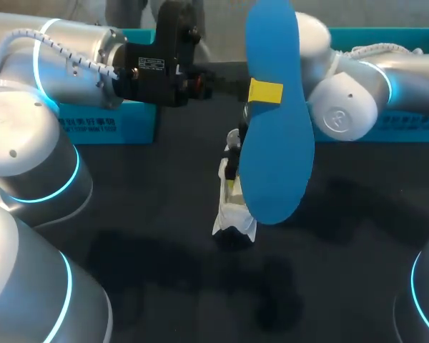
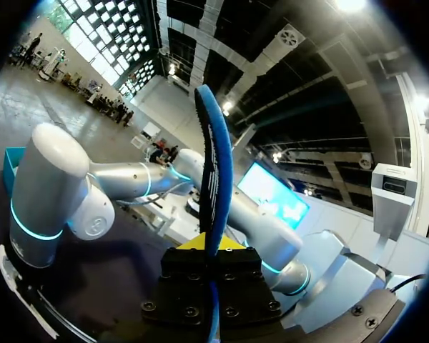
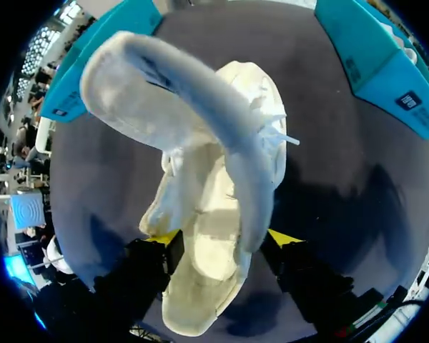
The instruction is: Take the shoe out of the shoebox, open the shoe tongue, remove and reinsert the insole, then place the shoe into the shoebox
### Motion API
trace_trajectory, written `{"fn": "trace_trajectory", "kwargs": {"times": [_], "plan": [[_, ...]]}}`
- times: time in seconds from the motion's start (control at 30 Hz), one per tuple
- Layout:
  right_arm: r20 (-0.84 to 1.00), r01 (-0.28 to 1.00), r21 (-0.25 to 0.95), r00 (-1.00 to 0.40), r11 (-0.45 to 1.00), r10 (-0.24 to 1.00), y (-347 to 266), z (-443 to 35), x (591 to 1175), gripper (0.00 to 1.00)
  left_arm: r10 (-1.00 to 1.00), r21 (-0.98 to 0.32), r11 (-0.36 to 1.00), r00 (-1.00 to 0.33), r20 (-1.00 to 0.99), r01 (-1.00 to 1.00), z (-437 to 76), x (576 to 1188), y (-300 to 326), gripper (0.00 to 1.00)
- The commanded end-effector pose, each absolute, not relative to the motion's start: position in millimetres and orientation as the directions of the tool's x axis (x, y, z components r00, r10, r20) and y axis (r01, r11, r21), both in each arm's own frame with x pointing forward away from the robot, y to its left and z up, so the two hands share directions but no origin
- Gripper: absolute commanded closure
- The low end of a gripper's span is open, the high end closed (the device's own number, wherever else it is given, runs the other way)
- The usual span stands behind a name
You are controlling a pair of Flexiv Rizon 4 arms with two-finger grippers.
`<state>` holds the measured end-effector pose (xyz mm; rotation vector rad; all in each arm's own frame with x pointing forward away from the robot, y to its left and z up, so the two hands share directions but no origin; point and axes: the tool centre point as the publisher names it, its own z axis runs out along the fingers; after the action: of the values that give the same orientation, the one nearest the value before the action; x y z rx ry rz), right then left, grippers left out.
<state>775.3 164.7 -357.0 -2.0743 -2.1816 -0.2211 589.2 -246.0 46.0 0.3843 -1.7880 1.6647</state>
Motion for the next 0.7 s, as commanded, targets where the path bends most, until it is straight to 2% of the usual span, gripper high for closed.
{"fn": "trace_trajectory", "kwargs": {"times": [0.03, 0.17, 0.5, 0.7], "plan": [[0.268, 0.998, 0.041, -0.060, 0.051, 0.962, 147.9, -345.4, 766.8, 0.00, 0.218, -0.773, 0.147, -0.742, 0.634, -0.618, 45.0, 589.0, -246.6, 1.00], [0.351, 0.997, 0.059, -0.071, 0.053, 0.934, 144.7, -335.1, 767.3, 0.00, 0.218, -0.773, 0.147, -0.742, 0.634, -0.618, 45.0, 589.0, -246.6, 1.00], [0.391, 0.995, 0.047, -0.100, 0.089, 0.915, 143.7, -308.1, 770.1, 0.00, 0.218, -0.773, 0.147, -0.742, 0.634, -0.618, 45.0, 589.0, -246.6, 1.00], [0.391, 0.995, 0.047, -0.100, 0.089, 0.915, 143.7, -308.1, 770.1, 0.00, 0.218, -0.773, 0.147, -0.742, 0.634, -0.618, 45.0, 589.0, -246.6, 1.00]]}}
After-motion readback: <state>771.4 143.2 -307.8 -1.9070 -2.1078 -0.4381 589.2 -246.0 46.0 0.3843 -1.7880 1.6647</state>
